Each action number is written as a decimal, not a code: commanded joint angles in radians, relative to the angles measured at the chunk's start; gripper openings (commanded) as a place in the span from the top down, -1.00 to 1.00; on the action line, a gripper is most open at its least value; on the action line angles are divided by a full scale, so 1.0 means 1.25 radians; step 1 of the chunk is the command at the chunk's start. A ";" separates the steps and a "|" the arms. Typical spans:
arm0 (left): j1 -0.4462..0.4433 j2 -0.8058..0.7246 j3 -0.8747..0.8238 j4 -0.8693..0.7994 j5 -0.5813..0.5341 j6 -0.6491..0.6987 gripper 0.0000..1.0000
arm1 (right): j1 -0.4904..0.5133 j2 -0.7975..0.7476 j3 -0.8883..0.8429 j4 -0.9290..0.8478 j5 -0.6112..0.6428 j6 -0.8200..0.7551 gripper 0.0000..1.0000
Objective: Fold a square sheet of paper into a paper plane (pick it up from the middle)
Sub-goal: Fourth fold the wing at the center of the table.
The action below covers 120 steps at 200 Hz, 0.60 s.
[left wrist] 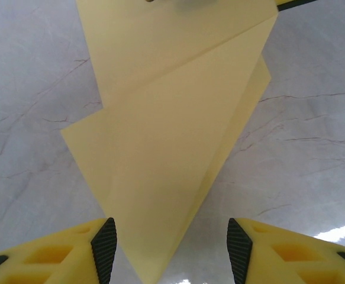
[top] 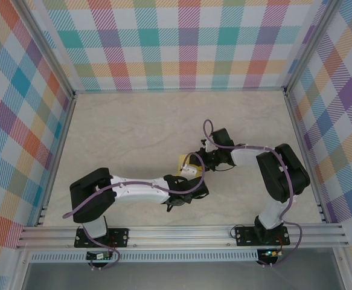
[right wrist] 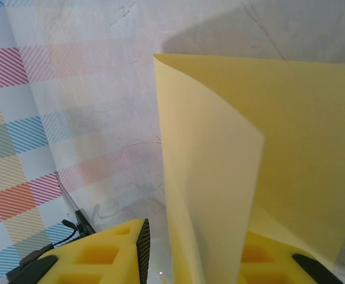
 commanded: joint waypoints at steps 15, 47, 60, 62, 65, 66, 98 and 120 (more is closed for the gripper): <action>-0.022 0.044 0.030 -0.044 -0.067 -0.024 -0.05 | 0.003 -0.011 0.017 -0.017 -0.018 -0.008 0.42; -0.029 0.064 0.031 -0.049 -0.084 -0.058 0.05 | 0.003 -0.014 0.013 -0.017 -0.013 -0.003 0.42; -0.030 0.069 0.030 -0.049 -0.090 -0.067 0.16 | 0.003 -0.013 0.013 -0.018 -0.012 -0.002 0.42; -0.031 0.069 0.030 -0.049 -0.091 -0.068 0.18 | 0.003 -0.013 0.013 -0.017 -0.013 -0.002 0.42; -0.030 0.069 0.030 -0.050 -0.093 -0.069 0.21 | 0.003 -0.013 0.012 -0.017 -0.013 -0.002 0.42; -0.031 0.070 0.030 -0.050 -0.092 -0.069 0.22 | 0.003 -0.012 0.012 -0.017 -0.013 -0.002 0.42; -0.035 0.074 0.030 -0.051 -0.100 -0.075 0.40 | 0.003 -0.011 0.011 -0.019 -0.010 -0.003 0.42; -0.035 0.077 0.026 -0.049 -0.102 -0.080 0.40 | 0.003 -0.012 0.010 -0.018 -0.009 -0.002 0.42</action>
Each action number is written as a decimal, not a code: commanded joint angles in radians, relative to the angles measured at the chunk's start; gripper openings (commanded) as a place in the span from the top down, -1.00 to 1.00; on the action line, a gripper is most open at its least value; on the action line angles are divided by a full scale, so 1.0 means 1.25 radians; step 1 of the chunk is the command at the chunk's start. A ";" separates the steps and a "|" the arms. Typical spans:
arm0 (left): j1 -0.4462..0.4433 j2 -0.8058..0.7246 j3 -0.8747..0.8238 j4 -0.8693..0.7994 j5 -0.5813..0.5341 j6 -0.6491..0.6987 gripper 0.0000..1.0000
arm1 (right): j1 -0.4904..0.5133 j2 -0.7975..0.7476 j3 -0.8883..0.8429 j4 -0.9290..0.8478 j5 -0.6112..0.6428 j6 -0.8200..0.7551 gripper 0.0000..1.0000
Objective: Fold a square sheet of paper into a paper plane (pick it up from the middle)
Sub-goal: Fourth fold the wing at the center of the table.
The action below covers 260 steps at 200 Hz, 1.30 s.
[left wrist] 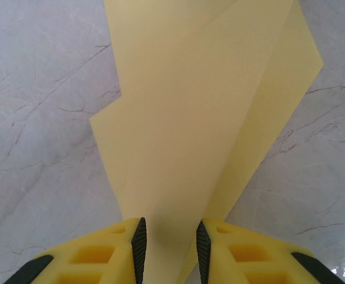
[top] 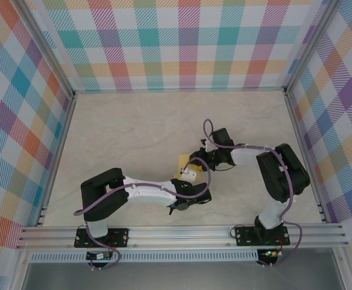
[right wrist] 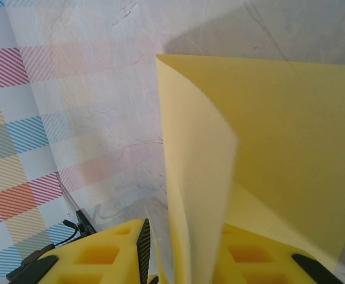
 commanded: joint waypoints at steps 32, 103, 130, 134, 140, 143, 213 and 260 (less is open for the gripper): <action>-0.013 0.014 0.014 -0.028 -0.034 -0.025 0.38 | 0.003 -0.011 0.007 -0.016 -0.008 -0.005 0.41; -0.013 0.007 -0.002 -0.026 -0.039 -0.039 0.26 | 0.003 0.000 0.008 -0.016 0.000 -0.002 0.61; -0.012 0.009 -0.006 -0.023 -0.034 -0.037 0.34 | 0.003 0.004 0.008 -0.014 0.001 0.001 0.61; -0.013 0.009 -0.006 -0.024 -0.035 -0.038 0.34 | 0.003 0.006 0.008 -0.014 0.002 0.001 0.61; -0.013 0.011 -0.005 -0.025 -0.035 -0.040 0.33 | 0.003 0.006 0.009 -0.014 0.002 0.003 0.61; -0.013 0.011 -0.006 -0.025 -0.035 -0.041 0.34 | 0.003 0.007 0.010 -0.014 0.002 0.003 0.61; -0.012 -0.009 -0.033 0.026 -0.003 -0.024 0.18 | 0.003 0.005 0.008 -0.018 0.014 0.005 0.67; 0.001 -0.033 -0.062 0.061 0.014 -0.022 0.22 | 0.003 0.008 0.002 -0.009 0.012 0.011 0.66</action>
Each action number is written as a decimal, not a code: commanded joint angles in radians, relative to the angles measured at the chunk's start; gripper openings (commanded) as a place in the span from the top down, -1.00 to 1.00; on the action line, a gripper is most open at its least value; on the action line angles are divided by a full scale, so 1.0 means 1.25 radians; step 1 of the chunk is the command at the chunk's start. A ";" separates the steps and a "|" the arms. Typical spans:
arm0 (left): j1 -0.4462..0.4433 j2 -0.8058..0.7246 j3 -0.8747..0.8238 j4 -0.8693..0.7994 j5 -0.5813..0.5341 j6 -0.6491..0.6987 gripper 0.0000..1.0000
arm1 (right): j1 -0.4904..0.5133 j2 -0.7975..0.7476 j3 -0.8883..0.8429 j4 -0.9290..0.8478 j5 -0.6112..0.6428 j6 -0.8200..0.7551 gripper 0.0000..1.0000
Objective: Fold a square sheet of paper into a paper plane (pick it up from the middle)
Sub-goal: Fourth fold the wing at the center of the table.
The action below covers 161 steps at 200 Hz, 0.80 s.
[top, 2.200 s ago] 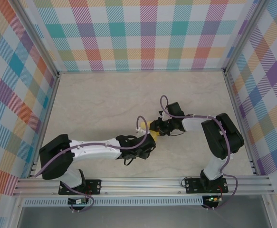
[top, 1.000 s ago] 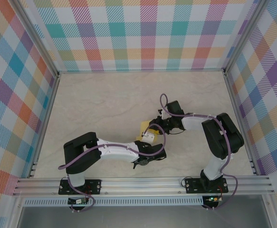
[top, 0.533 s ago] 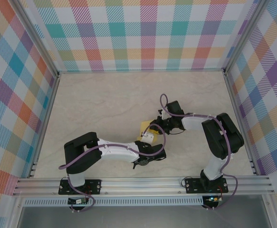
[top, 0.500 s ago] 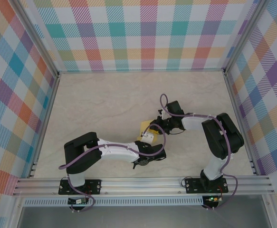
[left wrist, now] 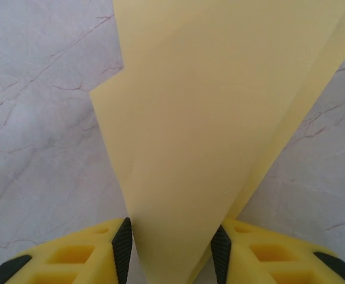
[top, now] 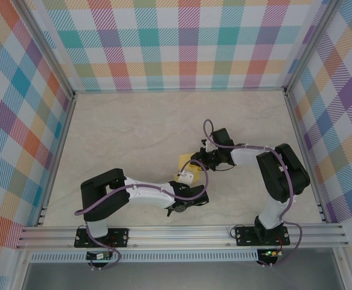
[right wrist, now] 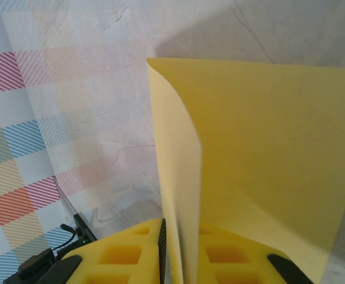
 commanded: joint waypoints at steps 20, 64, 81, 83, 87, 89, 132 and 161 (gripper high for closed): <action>0.001 -0.031 -0.010 0.013 -0.003 0.010 0.28 | 0.004 0.007 0.003 -0.006 -0.004 0.003 0.66; 0.001 -0.035 -0.003 0.000 -0.020 0.007 0.34 | 0.004 0.009 0.001 -0.005 -0.002 0.003 0.65; 0.001 -0.037 -0.006 0.000 -0.024 0.007 0.37 | 0.003 0.011 -0.001 -0.002 -0.004 0.003 0.65; 0.001 -0.038 -0.007 0.001 -0.024 0.007 0.38 | 0.003 0.011 -0.001 -0.002 -0.004 0.003 0.65; 0.001 -0.038 -0.008 0.002 -0.025 0.007 0.39 | 0.003 0.012 -0.001 -0.003 -0.005 0.003 0.65; 0.001 -0.038 -0.007 0.002 -0.025 0.007 0.40 | 0.003 0.012 -0.002 -0.002 -0.005 0.002 0.65; 0.000 -0.049 -0.005 0.012 -0.026 0.025 0.36 | 0.003 0.013 -0.005 0.000 -0.007 0.001 0.65; -0.001 -0.052 -0.005 0.023 -0.026 0.038 0.31 | 0.003 0.016 -0.005 0.003 -0.006 0.005 0.65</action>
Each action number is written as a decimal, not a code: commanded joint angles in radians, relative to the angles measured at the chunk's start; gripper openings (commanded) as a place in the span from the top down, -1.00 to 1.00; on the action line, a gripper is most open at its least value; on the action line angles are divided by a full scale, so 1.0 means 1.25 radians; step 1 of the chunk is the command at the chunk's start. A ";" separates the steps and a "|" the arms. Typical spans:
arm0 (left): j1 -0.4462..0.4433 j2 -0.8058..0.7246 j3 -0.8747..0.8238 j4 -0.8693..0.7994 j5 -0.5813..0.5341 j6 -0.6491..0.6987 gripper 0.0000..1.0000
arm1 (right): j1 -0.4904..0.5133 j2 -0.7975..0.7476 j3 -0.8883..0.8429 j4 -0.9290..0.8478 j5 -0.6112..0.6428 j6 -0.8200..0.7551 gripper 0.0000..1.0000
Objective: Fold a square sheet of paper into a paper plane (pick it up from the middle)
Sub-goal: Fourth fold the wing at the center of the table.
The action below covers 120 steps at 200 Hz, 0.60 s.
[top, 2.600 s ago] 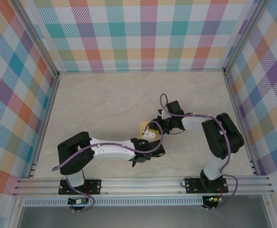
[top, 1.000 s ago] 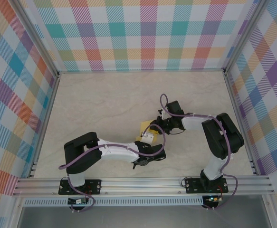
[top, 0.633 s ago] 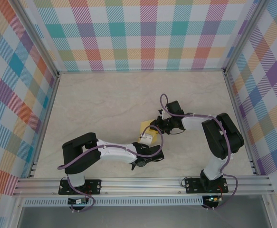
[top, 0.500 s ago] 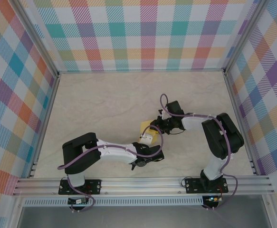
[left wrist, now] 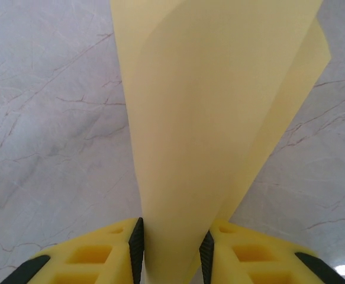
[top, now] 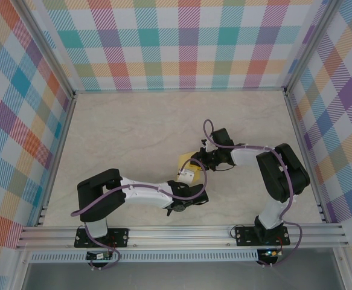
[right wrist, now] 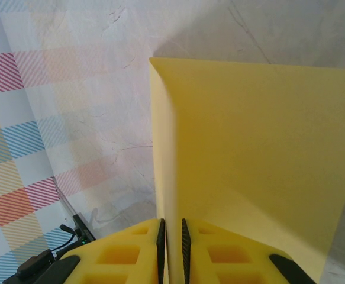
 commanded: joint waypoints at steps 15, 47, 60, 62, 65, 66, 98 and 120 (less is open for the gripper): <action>0.000 -0.018 0.005 0.007 -0.022 0.022 0.31 | 0.003 0.014 -0.005 0.005 -0.008 0.004 0.64; -0.001 0.008 0.020 -0.025 -0.031 0.006 0.32 | 0.004 0.016 -0.003 0.004 -0.010 0.003 0.64; 0.000 0.012 0.021 -0.031 -0.035 0.001 0.34 | 0.003 0.015 -0.003 0.003 -0.009 0.003 0.64; -0.001 0.012 0.022 -0.031 -0.034 0.000 0.35 | 0.003 0.014 -0.003 0.003 -0.008 0.003 0.64; -0.001 0.012 0.020 -0.030 -0.034 0.001 0.36 | 0.003 0.015 -0.004 0.002 -0.008 0.003 0.64; 0.000 0.011 0.020 -0.029 -0.034 0.001 0.36 | 0.003 0.015 -0.004 0.002 -0.008 0.003 0.64; 0.000 0.013 0.019 -0.032 -0.034 -0.003 0.32 | 0.004 0.015 -0.004 0.002 -0.008 0.003 0.64; 0.001 0.019 0.019 -0.029 -0.027 -0.007 0.29 | 0.003 0.015 -0.004 0.002 -0.008 0.001 0.64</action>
